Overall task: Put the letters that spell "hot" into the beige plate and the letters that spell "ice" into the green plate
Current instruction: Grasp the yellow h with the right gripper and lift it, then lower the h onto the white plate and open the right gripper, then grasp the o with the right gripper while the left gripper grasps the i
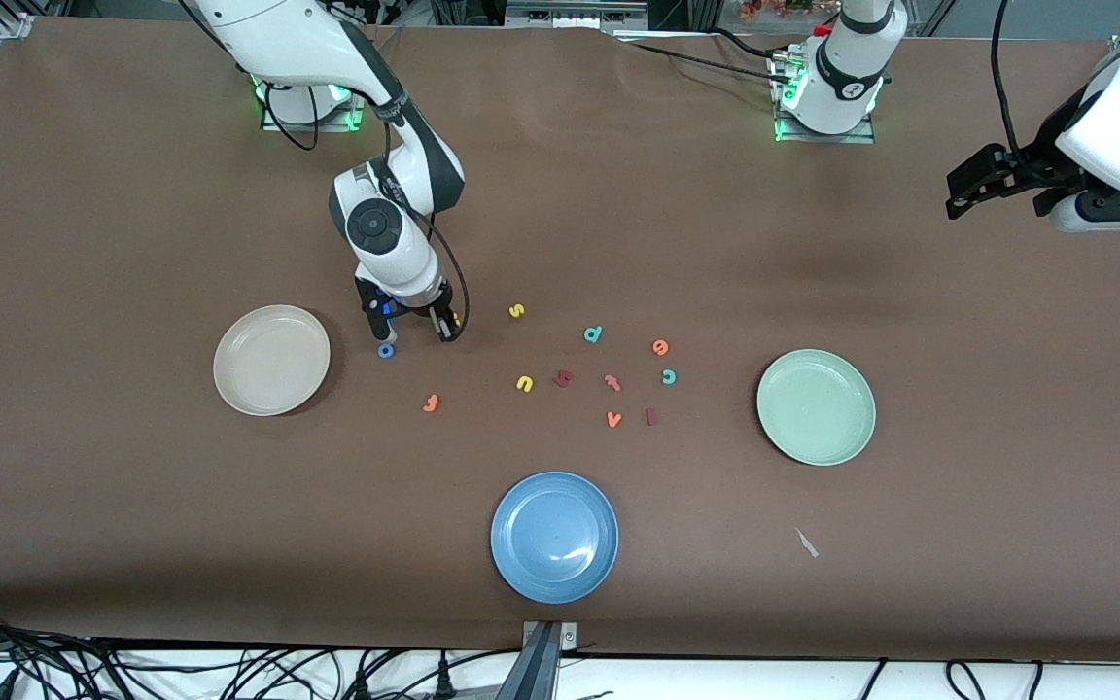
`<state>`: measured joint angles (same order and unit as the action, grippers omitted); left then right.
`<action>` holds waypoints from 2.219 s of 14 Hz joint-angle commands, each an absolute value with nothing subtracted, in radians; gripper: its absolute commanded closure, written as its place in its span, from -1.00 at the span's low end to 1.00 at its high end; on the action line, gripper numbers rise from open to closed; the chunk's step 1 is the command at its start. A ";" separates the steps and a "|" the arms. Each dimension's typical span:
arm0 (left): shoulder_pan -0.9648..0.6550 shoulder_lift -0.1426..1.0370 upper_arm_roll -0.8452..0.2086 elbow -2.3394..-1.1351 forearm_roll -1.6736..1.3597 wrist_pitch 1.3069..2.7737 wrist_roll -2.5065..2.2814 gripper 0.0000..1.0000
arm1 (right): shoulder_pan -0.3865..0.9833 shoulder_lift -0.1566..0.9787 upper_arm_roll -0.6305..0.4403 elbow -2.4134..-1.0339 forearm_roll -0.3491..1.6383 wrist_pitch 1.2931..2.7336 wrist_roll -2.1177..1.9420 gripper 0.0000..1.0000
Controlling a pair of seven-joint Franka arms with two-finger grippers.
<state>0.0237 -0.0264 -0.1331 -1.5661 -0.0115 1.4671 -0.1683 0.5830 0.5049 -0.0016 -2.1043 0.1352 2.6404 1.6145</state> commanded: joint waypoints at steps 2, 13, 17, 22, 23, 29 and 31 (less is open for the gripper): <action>0.025 -0.012 -0.138 -1.534 0.000 1.442 -0.150 -1.00 | 0.580 0.523 0.015 -2.056 0.149 2.620 1.599 0.87; 0.009 0.020 -0.138 -1.536 -0.020 1.440 -0.152 -1.00 | 0.583 0.350 -0.239 -2.051 0.124 2.163 0.677 0.95; -0.006 0.061 -0.140 -1.536 -0.020 1.428 -0.155 -1.00 | 0.583 0.256 -0.406 -2.138 0.124 2.138 0.375 0.95; -0.142 0.248 -0.144 -1.532 -0.023 1.443 -0.160 -1.00 | 0.581 0.285 -0.485 -2.227 0.124 2.305 0.200 0.95; -0.161 0.299 -0.144 -1.519 -0.023 1.454 -0.160 -1.00 | 0.581 0.304 -0.485 -2.235 0.126 2.360 0.177 0.91; -0.262 0.498 -0.144 -1.483 -0.023 1.750 -0.166 -1.00 | 0.581 0.318 -0.476 -2.194 0.150 2.411 0.159 -1.00; -0.273 0.560 -0.144 -1.483 -0.020 1.833 -0.196 -1.00 | 0.591 0.319 -0.453 -2.183 0.194 2.408 0.242 -1.00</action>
<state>-0.2606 0.4926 -0.1504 -1.5276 -0.0131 1.7891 -0.1769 0.5800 0.3262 -0.4725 -2.1961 0.1501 2.4186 0.1902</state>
